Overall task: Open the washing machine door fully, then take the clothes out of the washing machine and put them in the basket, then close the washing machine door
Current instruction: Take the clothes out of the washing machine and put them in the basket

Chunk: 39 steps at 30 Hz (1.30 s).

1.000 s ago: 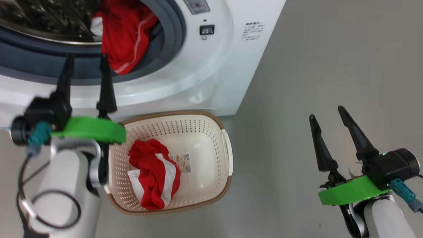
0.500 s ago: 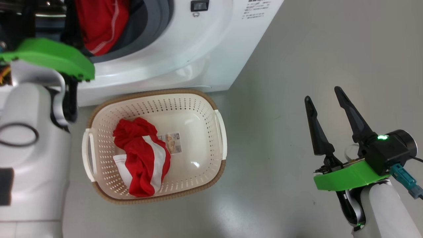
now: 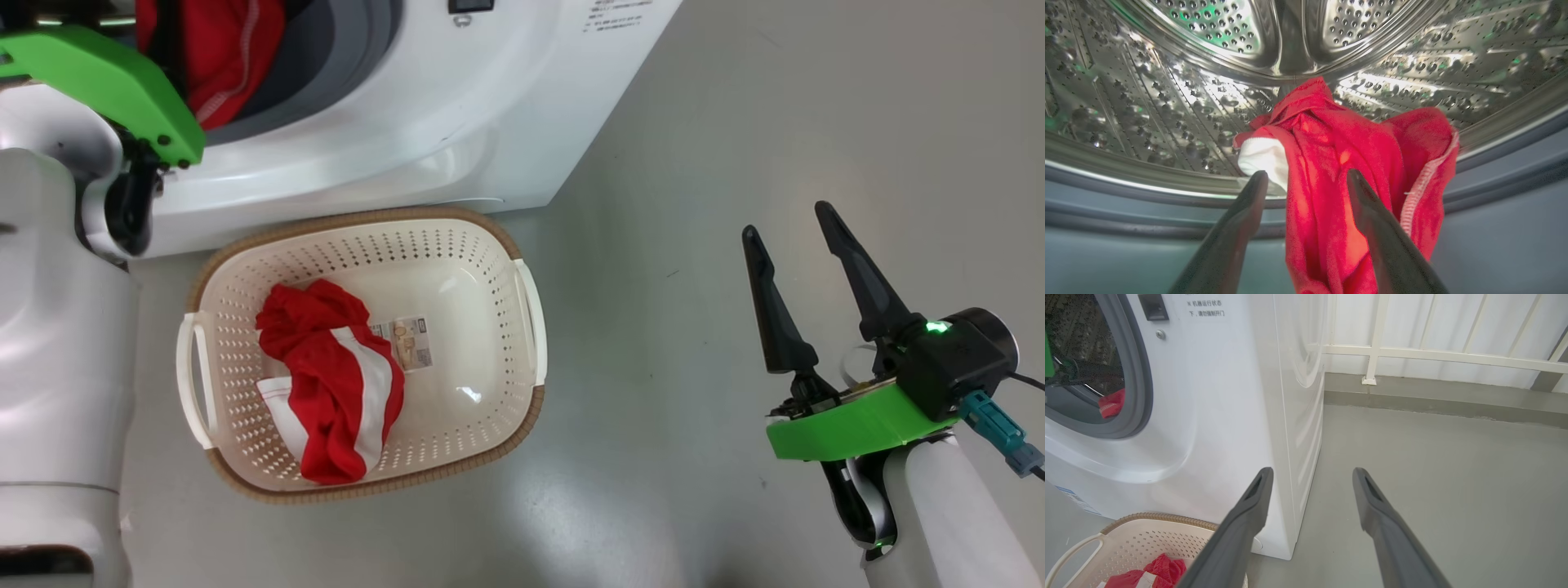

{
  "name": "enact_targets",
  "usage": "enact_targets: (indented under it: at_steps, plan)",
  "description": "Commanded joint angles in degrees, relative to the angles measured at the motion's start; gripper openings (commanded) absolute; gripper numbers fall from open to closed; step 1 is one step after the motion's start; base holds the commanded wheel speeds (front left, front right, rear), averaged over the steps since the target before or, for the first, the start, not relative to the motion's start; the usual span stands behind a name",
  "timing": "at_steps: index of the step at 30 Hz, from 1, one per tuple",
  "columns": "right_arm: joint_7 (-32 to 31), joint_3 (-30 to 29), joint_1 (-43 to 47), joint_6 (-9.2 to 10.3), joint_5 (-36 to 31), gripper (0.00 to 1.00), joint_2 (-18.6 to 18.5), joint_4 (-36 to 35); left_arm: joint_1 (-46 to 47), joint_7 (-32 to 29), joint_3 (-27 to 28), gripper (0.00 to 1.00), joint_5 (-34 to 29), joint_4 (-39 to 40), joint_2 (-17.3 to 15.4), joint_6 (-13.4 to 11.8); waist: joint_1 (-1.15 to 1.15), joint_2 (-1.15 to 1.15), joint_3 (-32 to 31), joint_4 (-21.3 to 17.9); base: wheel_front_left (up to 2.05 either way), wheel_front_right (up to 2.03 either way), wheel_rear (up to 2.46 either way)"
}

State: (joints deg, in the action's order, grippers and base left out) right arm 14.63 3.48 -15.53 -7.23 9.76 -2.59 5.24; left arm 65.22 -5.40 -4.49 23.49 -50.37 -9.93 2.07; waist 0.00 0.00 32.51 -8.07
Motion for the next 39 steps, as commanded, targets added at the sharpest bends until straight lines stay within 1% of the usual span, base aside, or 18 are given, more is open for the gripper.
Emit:
enact_targets:
  at_steps: [1,8,14,17,18,19,20,21,22,23,30,39]
  plan:
    - [0.4,1.4,-0.1,-0.25,0.6,1.0,-0.3,-1.2,1.3,-1.5,0.3,1.0,0.1,0.4,-2.9,0.3,0.0,0.0,0.2,-0.2,0.0,0.0,0.0]
    - [0.4,1.6,-0.3,-0.25,1.1,1.0,-0.3,-1.1,2.2,-5.9,-1.4,1.0,-0.6,-2.1,-3.7,-0.1,0.0,0.0,0.9,-0.8,0.0,0.0,0.0]
    - [0.4,1.9,-0.6,-0.25,1.5,1.0,-0.3,-1.1,2.5,-7.1,-2.7,1.0,-1.7,-2.8,-4.4,-0.9,0.0,0.0,1.4,-1.2,0.0,0.0,0.0]
    - [0.4,2.0,-0.8,-0.25,1.7,1.0,-0.3,-1.1,2.6,-7.7,-3.1,1.0,-1.7,-3.1,-4.5,-0.8,0.0,0.0,1.7,-1.4,0.0,0.0,0.0]
    - [0.4,2.0,-0.8,-0.25,1.7,1.0,-0.3,-1.1,2.6,-8.0,-3.2,0.95,-1.6,-3.1,-4.4,-0.5,0.0,0.0,1.7,-1.4,0.0,0.0,0.0]
    - [0.4,2.0,-0.9,-0.25,1.7,1.0,-0.3,-1.1,2.6,-8.1,-3.4,0.82,-1.5,-3.1,-4.4,-0.4,0.0,0.0,1.8,-1.5,0.0,0.0,0.0]
    - [0.4,2.0,-0.9,-0.25,1.7,1.0,-0.3,-1.2,2.6,-8.1,-3.4,0.5,-1.4,-3.0,-4.4,-0.3,0.0,0.0,1.9,-1.5,0.0,0.0,0.0]
    - [0.4,2.0,-0.9,-0.25,1.7,1.0,-0.3,-1.2,2.6,-8.1,-3.5,0.29,-1.3,-3.0,-4.4,-0.2,0.0,0.0,1.9,-1.5,0.0,0.0,0.0]
    - [0.4,1.9,-0.9,-0.25,1.7,1.0,-0.3,-1.2,2.7,-8.1,-3.6,0.09,-1.3,-2.9,-4.4,-0.1,0.0,0.0,1.9,-1.5,0.0,0.0,0.0]
    - [0.4,1.9,-0.9,-0.25,1.7,1.0,-0.3,-1.1,2.7,-8.1,-3.7,0.0,-1.3,-2.8,-4.4,0.0,0.0,0.0,1.9,-1.5,0.0,0.0,0.0]
    - [0.4,2.1,-1.0,-0.25,1.9,1.0,-0.3,-0.9,2.5,-7.6,-4.8,0.0,-1.3,-2.2,-4.2,0.7,0.0,0.0,1.7,-1.3,0.0,0.0,0.0]
    - [0.4,2.0,-0.8,-0.25,1.7,1.0,-0.3,-0.5,2.1,-1.8,-6.6,0.0,-3.1,0.2,-4.4,-0.1,0.0,0.0,0.7,-0.9,0.0,0.0,0.0]
